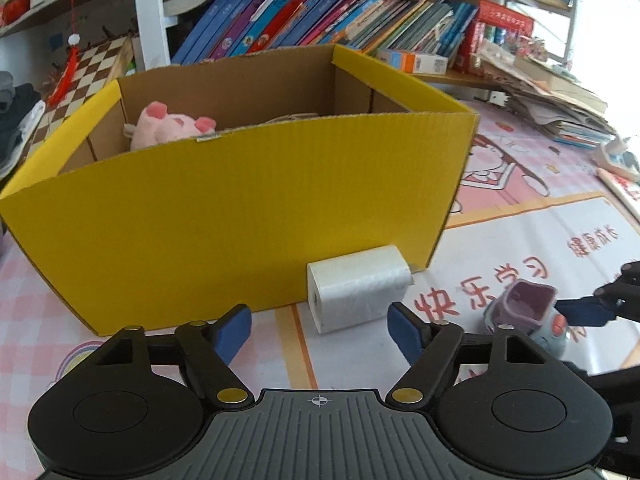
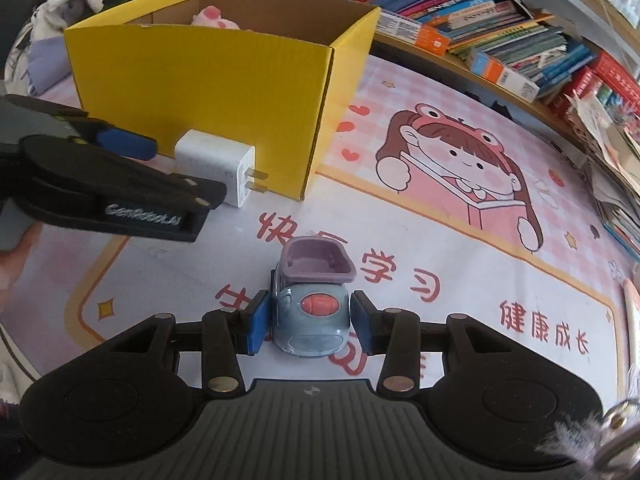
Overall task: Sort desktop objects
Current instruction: 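Close the right tool on the blue toy car while the left tool approaches the white charger, then close the left tool on the white charger while the right tool holds the toy car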
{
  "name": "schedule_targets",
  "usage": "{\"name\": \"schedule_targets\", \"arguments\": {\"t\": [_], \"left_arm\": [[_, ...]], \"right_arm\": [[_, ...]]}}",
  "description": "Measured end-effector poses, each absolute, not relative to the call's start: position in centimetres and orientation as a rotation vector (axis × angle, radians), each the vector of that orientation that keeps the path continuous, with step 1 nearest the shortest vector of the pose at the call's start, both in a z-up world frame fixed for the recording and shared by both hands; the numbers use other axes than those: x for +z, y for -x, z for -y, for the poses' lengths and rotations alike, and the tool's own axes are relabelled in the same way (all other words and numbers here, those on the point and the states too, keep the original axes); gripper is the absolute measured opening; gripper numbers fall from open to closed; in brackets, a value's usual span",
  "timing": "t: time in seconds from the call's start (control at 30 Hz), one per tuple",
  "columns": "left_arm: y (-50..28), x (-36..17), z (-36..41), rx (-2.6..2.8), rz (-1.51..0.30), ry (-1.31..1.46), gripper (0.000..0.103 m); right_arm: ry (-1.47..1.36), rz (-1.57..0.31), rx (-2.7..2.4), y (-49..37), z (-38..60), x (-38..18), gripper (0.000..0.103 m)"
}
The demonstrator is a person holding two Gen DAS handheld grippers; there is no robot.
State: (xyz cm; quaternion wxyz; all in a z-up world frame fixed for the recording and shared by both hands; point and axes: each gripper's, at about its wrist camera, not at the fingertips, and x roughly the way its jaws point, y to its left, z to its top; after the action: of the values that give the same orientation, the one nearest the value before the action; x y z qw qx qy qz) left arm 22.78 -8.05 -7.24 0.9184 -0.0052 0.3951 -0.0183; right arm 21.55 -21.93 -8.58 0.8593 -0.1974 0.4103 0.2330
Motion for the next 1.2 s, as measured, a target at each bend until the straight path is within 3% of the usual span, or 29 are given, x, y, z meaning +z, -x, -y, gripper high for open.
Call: {"name": "schedule_targets", "arguments": {"t": [0.1, 0.2, 0.27, 0.37, 0.47, 0.57, 0.83, 0.9, 0.97, 1.07, 1.2], "left_arm": [[-23.3, -7.8, 8.1, -0.05, -0.835, 0.021, 0.07], [-23.1, -7.9, 8.5, -0.074, -0.828, -0.003, 0.061], [-22.9, -7.8, 8.5, -0.096, -0.825, -0.012, 0.051], [-22.3, -7.6, 8.5, -0.126, -0.825, -0.02, 0.025], [-21.9, -7.4, 7.7, -0.128, -0.833, 0.0, 0.008], [-21.4, -7.0, 6.7, -0.117, -0.823, 0.023, 0.0], [-19.1, -5.4, 5.2, -0.114, -0.772, 0.043, 0.0], [-19.0, -5.4, 5.0, -0.11, -0.782, 0.061, 0.009], [-19.2, -5.6, 5.0, -0.116, -0.792, 0.067, 0.03], [-19.7, -5.4, 5.3, -0.109, -0.772, 0.08, 0.055], [-20.9, -5.2, 6.4, -0.125, -0.744, 0.088, 0.061]], "right_arm": [[0.427, -0.864, 0.508, -22.1, 21.7, -8.7, 0.042], [0.422, -0.87, 0.518, -22.6, 21.5, -8.8, 0.042], [0.419, -0.873, 0.525, -22.8, 21.4, -8.8, 0.041], [0.419, -0.874, 0.525, -22.9, 21.1, -8.7, 0.039], [0.406, -0.877, 0.529, -22.8, 20.8, -8.6, 0.039], [0.406, -0.865, 0.547, -22.3, 20.1, -8.4, 0.038], [0.425, -0.838, 0.58, -20.9, 18.1, -7.9, 0.039], [0.433, -0.834, 0.578, -20.6, 17.8, -7.8, 0.039], [0.439, -0.832, 0.571, -20.6, 17.8, -7.8, 0.039], [0.444, -0.832, 0.556, -20.7, 18.2, -7.7, 0.039], [0.452, -0.842, 0.53, -21.4, 19.1, -7.9, 0.039]]}}
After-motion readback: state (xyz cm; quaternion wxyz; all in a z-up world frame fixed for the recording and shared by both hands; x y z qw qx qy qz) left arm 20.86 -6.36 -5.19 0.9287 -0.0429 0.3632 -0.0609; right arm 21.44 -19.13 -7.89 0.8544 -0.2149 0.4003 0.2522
